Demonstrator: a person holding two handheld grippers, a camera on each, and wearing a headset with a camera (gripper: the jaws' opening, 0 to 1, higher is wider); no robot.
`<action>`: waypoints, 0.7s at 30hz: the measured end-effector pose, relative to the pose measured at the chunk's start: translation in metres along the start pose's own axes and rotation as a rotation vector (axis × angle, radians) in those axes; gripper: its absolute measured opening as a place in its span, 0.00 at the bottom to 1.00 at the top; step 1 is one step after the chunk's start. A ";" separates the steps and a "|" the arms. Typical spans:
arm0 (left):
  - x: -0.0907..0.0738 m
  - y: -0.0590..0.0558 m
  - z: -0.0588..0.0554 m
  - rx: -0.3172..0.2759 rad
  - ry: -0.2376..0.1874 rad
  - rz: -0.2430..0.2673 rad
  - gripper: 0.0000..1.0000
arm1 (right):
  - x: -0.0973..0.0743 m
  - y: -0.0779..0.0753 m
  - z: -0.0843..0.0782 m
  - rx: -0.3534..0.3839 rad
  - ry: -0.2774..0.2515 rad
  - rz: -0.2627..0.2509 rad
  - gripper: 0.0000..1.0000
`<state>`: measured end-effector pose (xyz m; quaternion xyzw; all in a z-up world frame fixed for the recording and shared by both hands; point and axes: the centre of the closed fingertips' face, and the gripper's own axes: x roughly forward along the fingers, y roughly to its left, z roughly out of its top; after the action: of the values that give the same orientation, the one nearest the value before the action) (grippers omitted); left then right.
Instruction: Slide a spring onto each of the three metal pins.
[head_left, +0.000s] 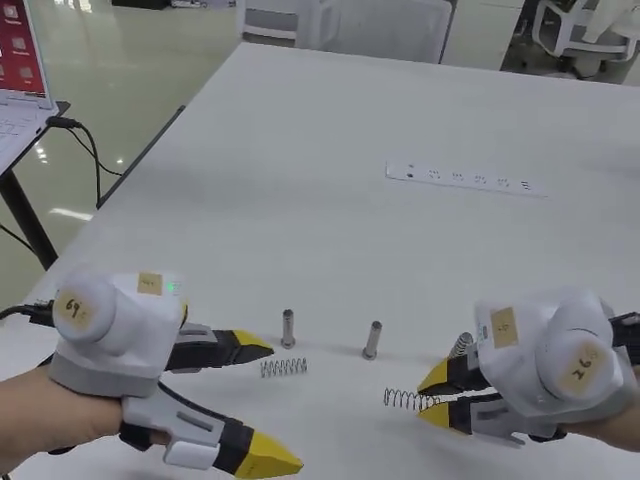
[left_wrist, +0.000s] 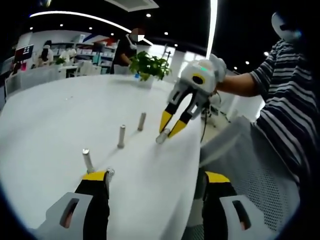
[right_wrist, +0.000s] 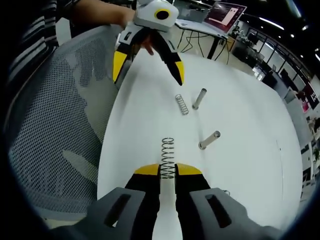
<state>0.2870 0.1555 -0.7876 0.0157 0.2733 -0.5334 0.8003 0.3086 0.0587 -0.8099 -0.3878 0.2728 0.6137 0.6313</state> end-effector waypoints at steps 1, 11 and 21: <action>0.002 -0.001 0.000 0.004 0.005 -0.007 0.72 | 0.000 0.000 0.000 0.003 -0.001 0.000 0.08; 0.022 -0.001 0.006 0.040 0.015 -0.037 0.62 | 0.002 0.009 0.012 0.013 -0.022 0.009 0.08; 0.045 -0.010 0.015 0.070 0.014 -0.087 0.51 | 0.006 0.010 0.018 0.013 -0.034 0.015 0.08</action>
<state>0.2975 0.1085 -0.7922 0.0353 0.2604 -0.5769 0.7734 0.2965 0.0759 -0.8064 -0.3712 0.2690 0.6231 0.6337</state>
